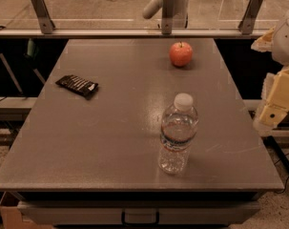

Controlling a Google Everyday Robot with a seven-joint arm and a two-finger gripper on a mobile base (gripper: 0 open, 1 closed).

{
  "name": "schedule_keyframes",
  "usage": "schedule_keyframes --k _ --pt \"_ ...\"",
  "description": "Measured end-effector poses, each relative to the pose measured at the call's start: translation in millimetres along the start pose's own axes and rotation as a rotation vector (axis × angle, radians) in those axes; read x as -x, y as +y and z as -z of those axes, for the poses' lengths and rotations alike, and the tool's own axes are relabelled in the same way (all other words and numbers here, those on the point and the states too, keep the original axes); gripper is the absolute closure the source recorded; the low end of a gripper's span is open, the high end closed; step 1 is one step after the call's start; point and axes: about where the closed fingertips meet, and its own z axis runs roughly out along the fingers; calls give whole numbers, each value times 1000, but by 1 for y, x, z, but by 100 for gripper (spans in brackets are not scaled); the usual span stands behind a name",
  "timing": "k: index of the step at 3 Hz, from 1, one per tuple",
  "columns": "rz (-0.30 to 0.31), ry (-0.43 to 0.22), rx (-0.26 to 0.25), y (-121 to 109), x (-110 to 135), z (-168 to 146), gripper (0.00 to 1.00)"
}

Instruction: Knock water bottle over

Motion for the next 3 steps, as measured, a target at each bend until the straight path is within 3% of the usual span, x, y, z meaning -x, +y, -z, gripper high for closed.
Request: schedule_keyframes --k 1,2,3 --pt "0 0 0 0 0 0 0" --pt "-9 -68 41 12 10 -10 0" --pt "-20 -223 124 42 30 -33 0"
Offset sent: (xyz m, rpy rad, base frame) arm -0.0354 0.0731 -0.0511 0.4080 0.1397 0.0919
